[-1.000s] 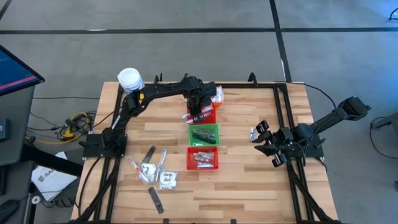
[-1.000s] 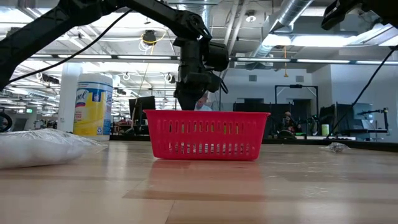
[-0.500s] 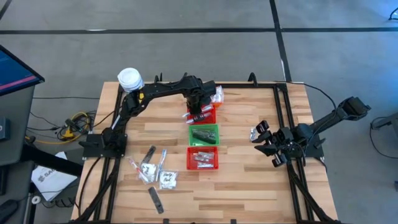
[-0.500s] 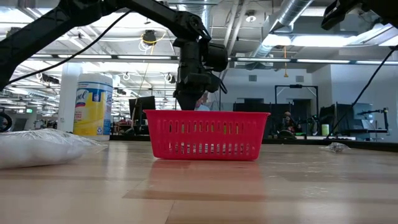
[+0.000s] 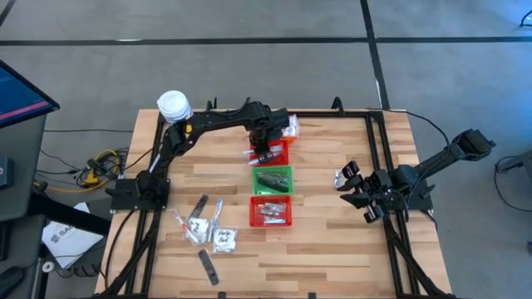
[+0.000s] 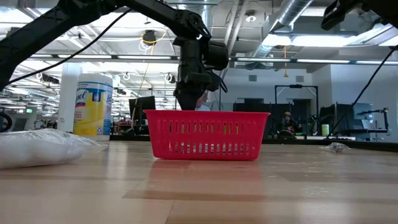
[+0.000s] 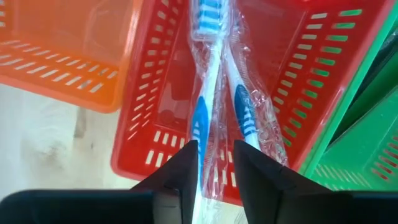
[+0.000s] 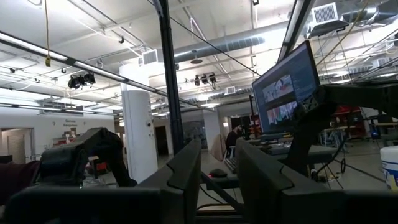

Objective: Pick & Place Travel size toiletries
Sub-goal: Put the blue toothbrush into the top red basket

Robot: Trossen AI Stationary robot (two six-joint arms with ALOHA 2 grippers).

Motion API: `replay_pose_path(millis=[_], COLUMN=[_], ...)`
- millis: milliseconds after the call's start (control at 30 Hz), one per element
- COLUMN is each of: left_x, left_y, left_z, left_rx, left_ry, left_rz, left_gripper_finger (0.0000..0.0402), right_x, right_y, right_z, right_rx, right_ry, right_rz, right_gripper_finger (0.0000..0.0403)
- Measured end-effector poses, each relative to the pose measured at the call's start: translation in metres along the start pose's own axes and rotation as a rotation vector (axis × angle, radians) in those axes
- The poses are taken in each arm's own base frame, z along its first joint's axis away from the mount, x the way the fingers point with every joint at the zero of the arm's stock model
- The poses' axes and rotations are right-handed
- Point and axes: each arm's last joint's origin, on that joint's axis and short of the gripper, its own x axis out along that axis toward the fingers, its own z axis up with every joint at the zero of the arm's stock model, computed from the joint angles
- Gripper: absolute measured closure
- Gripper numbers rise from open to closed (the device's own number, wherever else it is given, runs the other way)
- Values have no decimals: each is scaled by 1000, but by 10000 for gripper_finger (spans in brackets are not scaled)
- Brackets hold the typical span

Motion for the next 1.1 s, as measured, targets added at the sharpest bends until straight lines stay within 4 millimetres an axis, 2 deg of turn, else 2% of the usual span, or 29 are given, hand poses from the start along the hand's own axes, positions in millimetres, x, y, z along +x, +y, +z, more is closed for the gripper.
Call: replay_pose_path(millis=[200, 333, 433, 500, 600, 767, 1100], left_x=[-16, -32, -35, -35, -32, -22, 11], left_y=[-2, -2, -3, -4, -4, 4, 17], left_z=[-2, 2, 9, 13, 19, 22, 28], left_rx=[6, 6, 17, 29, 50, 12, -22], left_ry=[-48, -160, -255, -293, -331, -324, -262], left_rz=[30, 31, -33, -58, -55, -53, -67], left_gripper_finger=[300, 303, 319, 346, 391, 400, 401], right_x=[0, 0, 0, 0, 0, 0, 0], right_y=[0, 0, 0, 0, 0, 0, 0], right_z=[-1, -1, -1, -1, -1, -2, -3], right_rx=[-1, -1, -2, -1, -2, 1, 3], right_ry=[10, 10, 10, 10, 15, 25, 32], right_rz=[-1, -1, -1, -1, -1, -2, -2], right_gripper_finger=[310, 310, 310, 310, 310, 310, 310])
